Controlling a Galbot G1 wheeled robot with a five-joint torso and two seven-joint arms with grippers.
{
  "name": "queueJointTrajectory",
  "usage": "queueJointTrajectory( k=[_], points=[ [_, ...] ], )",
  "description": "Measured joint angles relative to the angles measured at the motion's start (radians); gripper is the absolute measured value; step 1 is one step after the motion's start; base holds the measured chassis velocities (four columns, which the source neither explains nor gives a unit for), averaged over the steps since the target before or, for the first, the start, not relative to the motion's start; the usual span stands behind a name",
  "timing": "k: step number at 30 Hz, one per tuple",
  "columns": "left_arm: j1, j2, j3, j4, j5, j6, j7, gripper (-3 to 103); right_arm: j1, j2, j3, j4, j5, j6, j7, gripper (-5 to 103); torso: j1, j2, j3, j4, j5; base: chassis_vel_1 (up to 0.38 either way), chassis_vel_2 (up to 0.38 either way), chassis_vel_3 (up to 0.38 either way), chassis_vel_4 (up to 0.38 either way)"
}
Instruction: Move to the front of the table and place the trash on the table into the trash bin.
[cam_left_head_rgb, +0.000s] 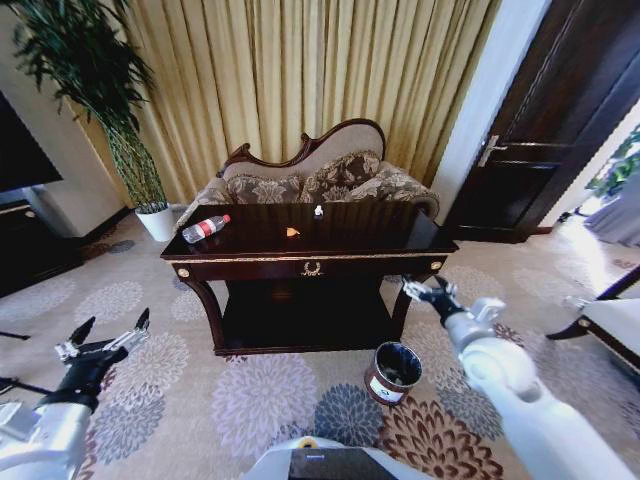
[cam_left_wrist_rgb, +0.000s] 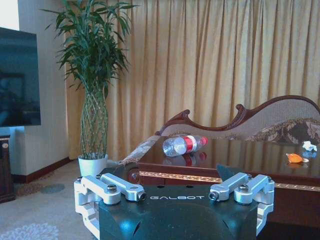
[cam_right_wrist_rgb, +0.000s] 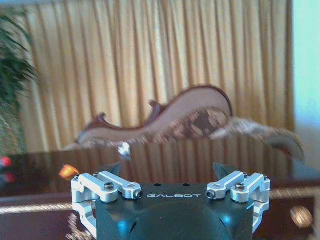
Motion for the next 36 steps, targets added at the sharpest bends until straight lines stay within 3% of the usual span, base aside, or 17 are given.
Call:
queueJointTrajectory(
  k=[19,36],
  points=[
    [-0.003,-0.002,0.005,0.0,0.003,-0.002,0.001,100,-0.023,-0.005,0.02,0.028,-0.018,0.0,-0.056,100,0.0,0.0,0.0,0.0,0.0001,-0.004,0.002,0.006,-0.004],
    [-0.007,0.011,-0.014,0.0,-0.026,0.023,-0.002,100,-0.024,-0.001,0.003,0.006,-0.053,0.007,-0.073,100,0.0,0.0,0.0,0.0,0.0001,-0.134,0.126,0.126,-0.122]
  ],
)
